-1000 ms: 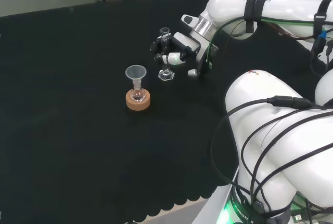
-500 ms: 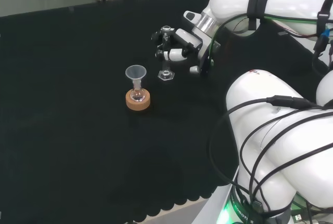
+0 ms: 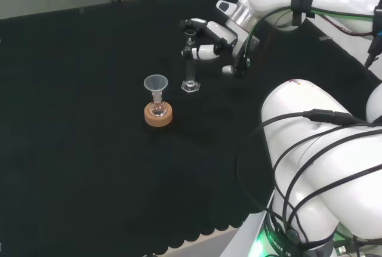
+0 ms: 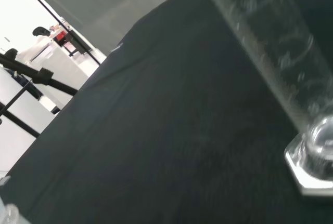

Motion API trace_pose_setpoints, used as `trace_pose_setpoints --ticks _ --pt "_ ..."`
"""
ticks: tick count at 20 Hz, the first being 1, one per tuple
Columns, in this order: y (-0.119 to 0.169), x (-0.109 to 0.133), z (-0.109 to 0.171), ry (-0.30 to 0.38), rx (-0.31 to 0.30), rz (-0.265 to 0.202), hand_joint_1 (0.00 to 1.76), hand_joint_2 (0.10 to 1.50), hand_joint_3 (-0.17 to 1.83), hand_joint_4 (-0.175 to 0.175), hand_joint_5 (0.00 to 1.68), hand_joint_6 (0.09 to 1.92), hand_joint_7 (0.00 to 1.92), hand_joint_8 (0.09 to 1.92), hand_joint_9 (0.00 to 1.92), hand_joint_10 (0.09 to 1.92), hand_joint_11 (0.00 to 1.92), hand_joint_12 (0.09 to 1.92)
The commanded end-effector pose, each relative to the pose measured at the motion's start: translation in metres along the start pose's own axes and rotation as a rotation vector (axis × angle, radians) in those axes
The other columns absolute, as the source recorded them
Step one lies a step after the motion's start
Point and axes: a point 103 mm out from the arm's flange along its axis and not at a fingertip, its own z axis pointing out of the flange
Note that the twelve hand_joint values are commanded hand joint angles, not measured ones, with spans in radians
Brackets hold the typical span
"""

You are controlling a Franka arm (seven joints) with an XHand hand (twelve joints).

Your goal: Put the graduated cylinder back on the table.

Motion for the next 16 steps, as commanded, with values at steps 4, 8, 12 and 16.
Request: trace_pose_setpoints --ticks 4,8,12,16 --pt "-0.009 0.027 -0.053 -0.079 -0.037 0.021 0.83 0.91 -0.17 -0.075 0.31 0.24 0.14 0.71 0.56 0.09 0.00 1.45" --pt "-0.026 0.046 -0.081 -0.141 -0.042 0.043 0.82 0.91 -0.17 -0.075 0.31 0.23 0.14 0.71 0.57 0.09 0.00 1.45" --pt "-0.045 0.062 -0.103 -0.180 -0.059 0.063 0.81 0.91 -0.17 -0.073 0.32 0.19 0.15 0.71 0.57 0.09 0.01 1.45" --pt "-0.065 0.077 -0.120 -0.201 -0.064 0.077 0.81 0.91 -0.17 -0.071 0.33 0.17 0.15 0.71 0.57 0.09 0.01 1.45"
